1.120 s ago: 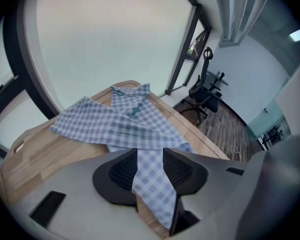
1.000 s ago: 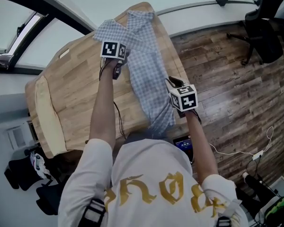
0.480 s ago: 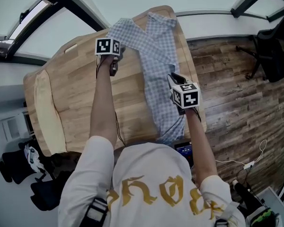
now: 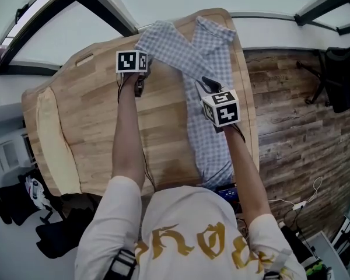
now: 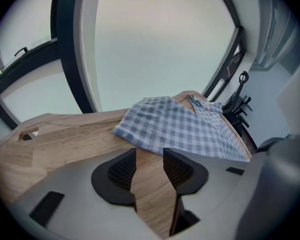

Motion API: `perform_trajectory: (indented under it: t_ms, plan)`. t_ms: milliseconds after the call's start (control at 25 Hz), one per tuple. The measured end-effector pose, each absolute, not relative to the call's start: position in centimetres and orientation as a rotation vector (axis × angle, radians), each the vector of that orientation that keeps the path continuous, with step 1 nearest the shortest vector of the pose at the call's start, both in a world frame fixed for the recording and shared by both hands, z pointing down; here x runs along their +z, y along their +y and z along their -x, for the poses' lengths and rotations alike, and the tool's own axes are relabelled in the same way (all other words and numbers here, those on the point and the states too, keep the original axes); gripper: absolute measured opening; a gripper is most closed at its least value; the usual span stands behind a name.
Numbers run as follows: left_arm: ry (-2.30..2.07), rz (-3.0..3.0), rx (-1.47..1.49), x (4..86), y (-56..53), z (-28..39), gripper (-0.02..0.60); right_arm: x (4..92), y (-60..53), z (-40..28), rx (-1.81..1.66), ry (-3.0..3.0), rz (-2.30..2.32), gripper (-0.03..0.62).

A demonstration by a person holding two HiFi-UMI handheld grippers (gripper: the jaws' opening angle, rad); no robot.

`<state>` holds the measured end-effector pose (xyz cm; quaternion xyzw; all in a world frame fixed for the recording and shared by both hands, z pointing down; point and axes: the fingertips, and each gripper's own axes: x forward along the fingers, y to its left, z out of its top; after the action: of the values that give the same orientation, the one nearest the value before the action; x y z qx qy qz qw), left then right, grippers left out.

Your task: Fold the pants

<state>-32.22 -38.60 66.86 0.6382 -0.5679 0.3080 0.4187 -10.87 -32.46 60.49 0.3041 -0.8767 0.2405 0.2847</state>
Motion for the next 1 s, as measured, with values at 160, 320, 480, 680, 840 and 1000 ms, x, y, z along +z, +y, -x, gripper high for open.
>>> perform_trajectory:
  t_ms: [160,320,480,680,840,1000]
  plan:
    - [-1.407,-1.601,0.753,68.1,-39.0,33.2,0.169,61.4,-33.6,15.5,0.488,-2.336,-0.685,0.114]
    - [-1.413,-1.609,0.733,68.7,-40.4,33.6,0.199,62.5,-34.4,19.7,0.274,-2.304,-0.568,0.132]
    - [-1.446,-1.618,0.699,68.2,-41.9,34.7,0.201,63.0,-35.7,22.5,0.137,-2.270,-0.526,0.161]
    - [-1.451,-1.655,0.739,67.8,-42.8,34.9,0.202,65.8,-36.4,23.2,0.086,-2.168,-0.491,0.169]
    - [-1.456,-1.654,0.788,68.8,-42.9,35.2,0.201,68.4,-37.2,21.7,0.097,-2.045,-0.538,0.112]
    - [-1.496,-1.668,0.837,68.7,-43.2,35.9,0.093,68.4,-37.8,21.6,0.089,-2.049,-0.558,0.034]
